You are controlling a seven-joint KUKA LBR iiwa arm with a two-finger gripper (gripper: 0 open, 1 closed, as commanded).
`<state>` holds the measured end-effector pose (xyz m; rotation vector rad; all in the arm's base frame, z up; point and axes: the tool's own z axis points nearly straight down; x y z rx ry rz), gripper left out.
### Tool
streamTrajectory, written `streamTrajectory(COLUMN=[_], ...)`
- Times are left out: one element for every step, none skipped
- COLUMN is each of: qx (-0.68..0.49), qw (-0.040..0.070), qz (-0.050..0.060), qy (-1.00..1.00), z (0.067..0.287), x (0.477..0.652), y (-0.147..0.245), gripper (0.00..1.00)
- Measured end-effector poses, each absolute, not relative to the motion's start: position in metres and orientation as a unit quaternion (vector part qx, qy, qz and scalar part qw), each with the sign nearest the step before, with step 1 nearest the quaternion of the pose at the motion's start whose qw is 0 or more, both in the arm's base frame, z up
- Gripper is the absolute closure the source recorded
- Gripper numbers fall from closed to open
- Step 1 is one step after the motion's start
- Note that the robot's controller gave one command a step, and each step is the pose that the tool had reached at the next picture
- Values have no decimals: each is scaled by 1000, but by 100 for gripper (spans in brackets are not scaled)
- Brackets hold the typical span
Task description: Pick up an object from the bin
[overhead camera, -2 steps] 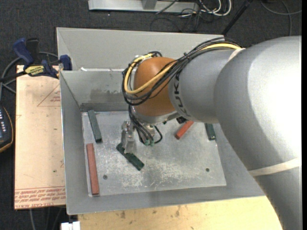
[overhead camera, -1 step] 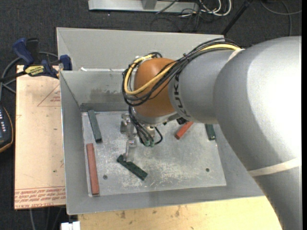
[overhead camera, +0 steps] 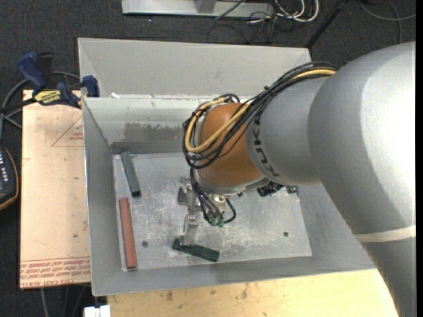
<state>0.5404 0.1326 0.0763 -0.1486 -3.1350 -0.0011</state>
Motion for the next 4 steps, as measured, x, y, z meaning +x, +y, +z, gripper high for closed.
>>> streamTrajectory(qx=[-146,-216,-217,-204], qw=[1,0,0,-4], qz=[0,-1,-1,-2], qy=[-989,-976,-976,-979], z=[124,69,70,213], x=[479,483,483,494], y=[80,112,111,112], gripper=[0,0,100,100])
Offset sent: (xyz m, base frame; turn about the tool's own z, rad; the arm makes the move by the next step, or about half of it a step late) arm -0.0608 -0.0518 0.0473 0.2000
